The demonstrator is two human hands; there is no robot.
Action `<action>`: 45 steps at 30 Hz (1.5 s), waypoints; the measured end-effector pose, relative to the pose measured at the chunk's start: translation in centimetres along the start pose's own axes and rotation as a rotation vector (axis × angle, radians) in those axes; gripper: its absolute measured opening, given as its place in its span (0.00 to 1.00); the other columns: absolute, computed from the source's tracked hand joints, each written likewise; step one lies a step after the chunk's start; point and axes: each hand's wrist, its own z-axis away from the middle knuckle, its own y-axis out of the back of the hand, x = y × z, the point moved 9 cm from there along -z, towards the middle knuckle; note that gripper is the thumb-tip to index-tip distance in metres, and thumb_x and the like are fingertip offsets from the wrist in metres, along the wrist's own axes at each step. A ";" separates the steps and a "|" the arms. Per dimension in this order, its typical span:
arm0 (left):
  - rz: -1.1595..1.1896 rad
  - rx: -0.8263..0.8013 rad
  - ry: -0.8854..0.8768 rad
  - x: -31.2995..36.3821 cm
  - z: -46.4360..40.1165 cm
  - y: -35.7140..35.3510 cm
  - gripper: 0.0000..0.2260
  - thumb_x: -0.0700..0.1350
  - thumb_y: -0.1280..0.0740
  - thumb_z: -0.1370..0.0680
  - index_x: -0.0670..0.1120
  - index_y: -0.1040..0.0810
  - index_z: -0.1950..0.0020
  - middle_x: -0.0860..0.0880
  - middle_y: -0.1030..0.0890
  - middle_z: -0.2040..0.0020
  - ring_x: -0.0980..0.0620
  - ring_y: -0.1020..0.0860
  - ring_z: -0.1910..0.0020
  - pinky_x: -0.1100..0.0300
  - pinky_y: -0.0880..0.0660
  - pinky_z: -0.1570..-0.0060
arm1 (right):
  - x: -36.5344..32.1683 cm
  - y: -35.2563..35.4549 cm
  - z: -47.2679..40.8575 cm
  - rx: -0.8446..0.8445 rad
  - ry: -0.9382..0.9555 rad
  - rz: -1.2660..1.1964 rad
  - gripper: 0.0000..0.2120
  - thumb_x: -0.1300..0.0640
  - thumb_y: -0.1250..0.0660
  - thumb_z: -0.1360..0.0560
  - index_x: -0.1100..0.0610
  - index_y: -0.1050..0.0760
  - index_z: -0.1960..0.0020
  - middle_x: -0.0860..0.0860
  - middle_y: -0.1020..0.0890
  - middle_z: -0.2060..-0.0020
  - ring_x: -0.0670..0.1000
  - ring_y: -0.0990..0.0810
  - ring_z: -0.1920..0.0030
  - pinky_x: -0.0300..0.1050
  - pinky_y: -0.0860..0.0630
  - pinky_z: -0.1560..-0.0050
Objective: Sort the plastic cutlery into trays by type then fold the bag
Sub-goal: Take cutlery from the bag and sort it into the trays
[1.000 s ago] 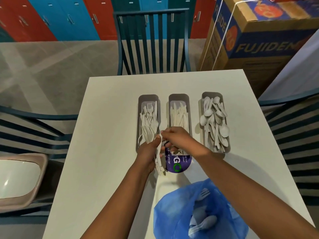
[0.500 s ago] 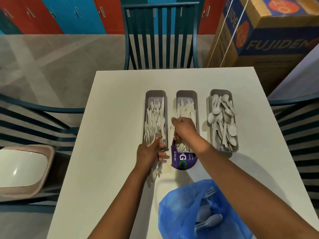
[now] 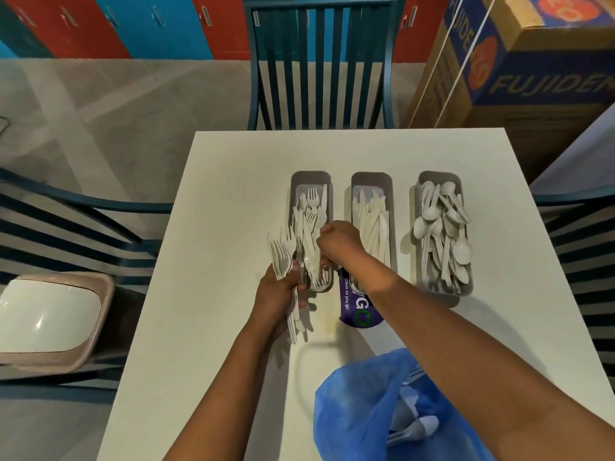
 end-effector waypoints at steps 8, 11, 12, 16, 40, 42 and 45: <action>0.001 0.101 0.042 -0.5 0.3 0.8 0.07 0.45 0.35 0.22 0.42 0.23 0.51 0.52 0.27 0.79 0.57 0.28 0.83 0.68 0.32 0.82 | -0.1 -0.6 1.7 -0.119 0.069 -0.077 0.11 0.58 0.37 0.24 0.63 0.23 0.45 0.57 0.22 0.56 0.52 0.24 0.67 0.46 0.22 0.63; -0.032 0.053 0.057 -0.7 0.5 -0.1 0.08 0.45 0.34 0.22 0.40 0.23 0.55 0.50 0.24 0.77 0.57 0.27 0.82 0.68 0.32 0.81 | 0.4 -2.6 3.3 -0.303 0.022 -0.108 0.09 0.57 0.37 0.23 0.62 0.26 0.58 0.57 0.23 0.63 0.51 0.24 0.68 0.42 0.24 0.67; -0.047 0.032 0.061 -0.8 0.5 -0.4 0.09 0.45 0.35 0.22 0.40 0.23 0.55 0.49 0.23 0.75 0.57 0.27 0.82 0.67 0.31 0.81 | 0.5 -3.1 3.5 -0.328 0.018 -0.124 0.11 0.57 0.37 0.23 0.61 0.28 0.62 0.56 0.24 0.67 0.51 0.25 0.69 0.41 0.24 0.68; -0.108 -0.037 0.067 -1.1 0.7 -1.5 0.08 0.45 0.36 0.21 0.40 0.23 0.49 0.45 0.21 0.65 0.57 0.24 0.80 0.66 0.29 0.80 | 0.9 -2.1 2.3 -0.131 0.081 -0.179 0.16 0.59 0.34 0.25 0.59 0.32 0.70 0.55 0.27 0.73 0.55 0.25 0.69 0.51 0.25 0.62; 0.282 -0.017 0.136 -2.9 -0.4 0.8 0.11 0.38 0.45 0.18 0.40 0.26 0.57 0.50 0.25 0.75 0.57 0.26 0.79 0.67 0.27 0.77 | -1.3 1.0 -0.4 0.125 0.176 0.017 0.16 0.53 0.34 0.24 0.62 0.24 0.42 0.58 0.20 0.46 0.55 0.22 0.44 0.40 0.29 0.47; 0.285 -0.013 0.104 -2.8 -0.8 1.0 0.10 0.39 0.43 0.19 0.40 0.24 0.54 0.51 0.22 0.73 0.58 0.22 0.74 0.66 0.23 0.71 | -1.5 0.0 0.8 0.017 0.217 0.091 0.12 0.52 0.35 0.24 0.61 0.23 0.59 0.60 0.19 0.59 0.55 0.20 0.59 0.42 0.28 0.54; 0.251 0.046 0.105 -3.1 -1.5 1.5 0.07 0.42 0.38 0.20 0.42 0.22 0.53 0.50 0.17 0.67 0.56 0.19 0.67 0.60 0.22 0.58 | 0.6 -3.6 2.7 -0.312 0.119 0.208 0.14 0.50 0.35 0.24 0.58 0.25 0.64 0.56 0.24 0.69 0.52 0.27 0.70 0.43 0.28 0.64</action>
